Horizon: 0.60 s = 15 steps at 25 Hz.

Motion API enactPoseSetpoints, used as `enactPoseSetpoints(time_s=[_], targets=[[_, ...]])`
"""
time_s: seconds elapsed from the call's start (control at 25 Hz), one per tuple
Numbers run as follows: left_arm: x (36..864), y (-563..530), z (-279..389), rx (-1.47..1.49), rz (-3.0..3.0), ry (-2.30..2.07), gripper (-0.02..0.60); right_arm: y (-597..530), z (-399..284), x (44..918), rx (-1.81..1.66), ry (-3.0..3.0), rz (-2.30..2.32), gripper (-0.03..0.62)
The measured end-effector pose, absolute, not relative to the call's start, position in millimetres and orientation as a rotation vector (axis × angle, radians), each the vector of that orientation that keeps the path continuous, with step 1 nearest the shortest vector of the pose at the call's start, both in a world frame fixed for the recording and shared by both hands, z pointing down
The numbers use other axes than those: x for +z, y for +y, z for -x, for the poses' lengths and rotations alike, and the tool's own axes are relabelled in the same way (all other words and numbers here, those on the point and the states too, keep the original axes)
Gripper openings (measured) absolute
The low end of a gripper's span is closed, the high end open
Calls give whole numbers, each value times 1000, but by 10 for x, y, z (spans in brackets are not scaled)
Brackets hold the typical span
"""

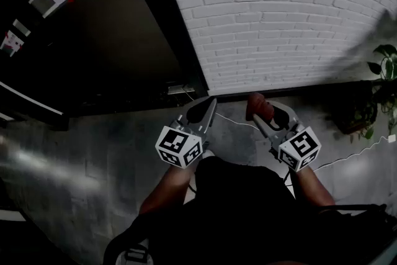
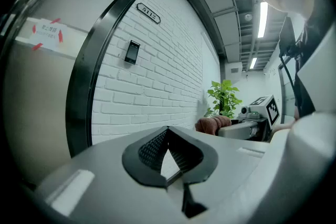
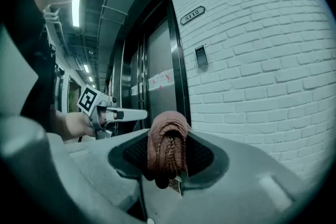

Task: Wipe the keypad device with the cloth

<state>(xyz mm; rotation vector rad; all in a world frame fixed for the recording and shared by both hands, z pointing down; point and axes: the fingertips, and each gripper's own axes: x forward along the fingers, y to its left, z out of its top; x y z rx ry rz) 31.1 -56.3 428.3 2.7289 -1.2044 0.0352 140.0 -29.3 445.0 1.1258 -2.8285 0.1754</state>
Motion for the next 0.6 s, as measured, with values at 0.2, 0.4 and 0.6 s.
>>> enactPoseSetpoints(time_s=[0.2, 0.4, 0.6], targets=[[4307, -698, -260, 38, -2724, -1200, 17, -424, -1357, 4483, 193, -2821, -1132, 144], [4347, -889, -167, 31, -2723, -1187, 17, -620, -1265, 4527, 189, -2807, -1143, 144], [4391, -1108, -27, 40, -2734, -1147, 17, -955, -1115, 4520, 106, -2763, -1172, 144]])
